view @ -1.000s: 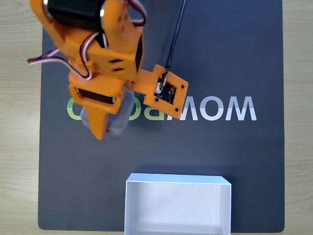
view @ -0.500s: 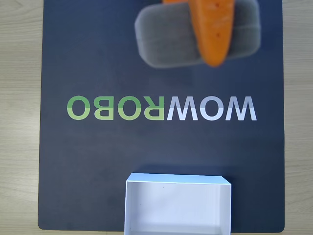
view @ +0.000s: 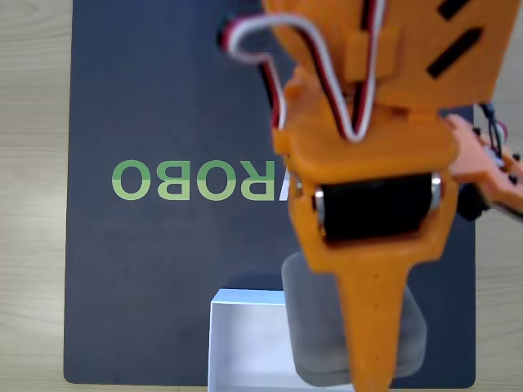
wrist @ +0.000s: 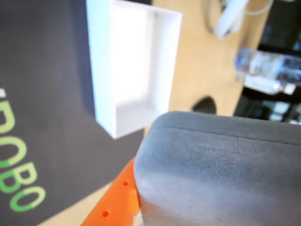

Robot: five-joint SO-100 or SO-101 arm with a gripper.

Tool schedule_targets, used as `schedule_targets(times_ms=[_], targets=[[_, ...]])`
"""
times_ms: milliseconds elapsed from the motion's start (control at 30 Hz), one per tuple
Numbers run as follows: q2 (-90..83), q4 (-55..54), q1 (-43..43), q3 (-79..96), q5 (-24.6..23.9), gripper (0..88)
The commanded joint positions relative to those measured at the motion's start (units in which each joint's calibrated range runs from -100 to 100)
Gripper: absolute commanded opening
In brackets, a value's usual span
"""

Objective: Grab the usb to bin

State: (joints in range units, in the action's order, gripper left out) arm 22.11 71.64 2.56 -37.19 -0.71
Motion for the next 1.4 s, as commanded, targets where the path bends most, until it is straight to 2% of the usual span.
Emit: schedule_targets(times_ms=[0,267,400,600,733,967,1367], targets=[[12.1,-0.6,1.7,-15.0,-0.5,15.3],[31.3,-10.0,5.1,-26.5,0.0,15.3],[35.5,-13.9,5.2,-26.5,0.0,15.4],[37.0,-14.2,4.6,-26.5,0.0,16.1],[37.0,-14.2,4.5,-26.5,0.0,22.3],[36.9,-14.2,4.2,-25.7,0.0,39.1],[28.5,-14.2,3.5,-17.4,0.0,54.4]])
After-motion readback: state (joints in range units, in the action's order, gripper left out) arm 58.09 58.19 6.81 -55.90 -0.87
